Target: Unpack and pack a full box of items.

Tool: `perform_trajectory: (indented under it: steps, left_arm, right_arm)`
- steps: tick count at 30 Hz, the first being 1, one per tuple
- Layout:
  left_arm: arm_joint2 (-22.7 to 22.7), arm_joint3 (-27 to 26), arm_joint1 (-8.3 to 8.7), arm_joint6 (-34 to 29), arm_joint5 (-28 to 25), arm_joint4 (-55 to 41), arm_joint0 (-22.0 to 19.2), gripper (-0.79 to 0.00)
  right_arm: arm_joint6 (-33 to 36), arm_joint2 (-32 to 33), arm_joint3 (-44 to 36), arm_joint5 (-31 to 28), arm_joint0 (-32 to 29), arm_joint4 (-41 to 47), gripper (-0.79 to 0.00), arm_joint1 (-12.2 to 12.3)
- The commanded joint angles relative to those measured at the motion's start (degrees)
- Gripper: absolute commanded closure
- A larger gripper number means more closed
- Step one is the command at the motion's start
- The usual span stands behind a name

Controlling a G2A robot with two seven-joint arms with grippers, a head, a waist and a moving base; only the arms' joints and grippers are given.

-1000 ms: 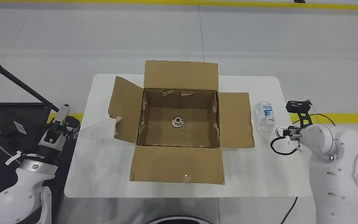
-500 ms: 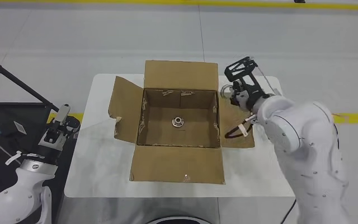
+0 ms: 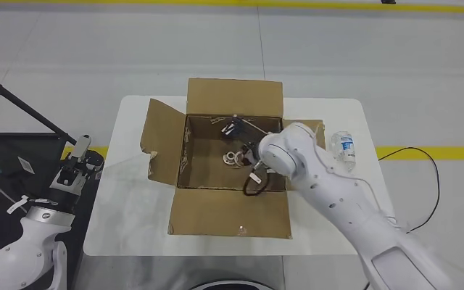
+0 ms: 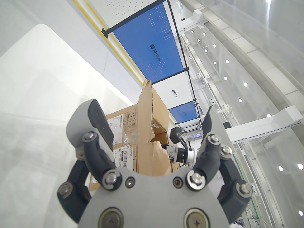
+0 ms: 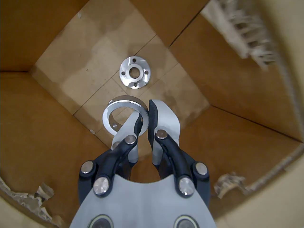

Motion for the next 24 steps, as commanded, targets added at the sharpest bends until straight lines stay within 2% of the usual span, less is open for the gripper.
perform_trajectory:
  steps: [1, 11, 12, 13, 16, 18, 22, 24]
  left_arm:
    - [0.0, 0.0, 0.00, 0.0, 0.0, 0.0, 0.0, -0.785]
    - [0.0, 0.0, 0.00, 0.0, 0.0, 0.0, 0.0, -0.785]
    - [0.0, 0.0, 0.00, 0.0, 0.0, 0.0, 0.0, -0.785]
    - [0.0, 0.0, 0.00, 0.0, 0.0, 0.0, 0.0, -0.785]
    - [0.0, 0.0, 0.00, 0.0, 0.0, 0.0, 0.0, -0.785]
    - [0.0, 0.0, 0.00, 0.0, 0.0, 0.0, 0.0, -0.785]
    - [0.0, 0.0, 0.00, 0.0, 0.0, 0.0, 0.0, -0.785]
    - [0.0, 0.0, 0.00, 0.0, 0.0, 0.0, 0.0, -0.785]
  right_arm:
    - [-0.5, -1.3, 2.3, 0.1, 0.2, 0.8, 0.000, -0.7]
    - [-1.1, -6.7, 9.5, 1.1, 1.7, -0.9, -0.009, -3.9]
    - [-1.0, -6.9, 9.9, 0.9, 1.8, -1.0, -0.043, -4.1]
    - [-0.9, -7.0, 10.2, 0.7, 1.9, -0.9, -0.111, -4.3]
    - [-0.5, -7.5, 11.1, 0.5, 2.2, -1.3, -0.179, -4.9]
    - [-0.4, -7.5, 11.6, 0.5, 2.4, -1.3, -0.185, -5.2]
    - [0.3, -7.4, 12.0, 0.2, 2.8, -1.7, -0.326, -5.6]
    - [0.9, -6.9, 11.5, 0.5, 3.0, -2.1, -0.348, -5.6]
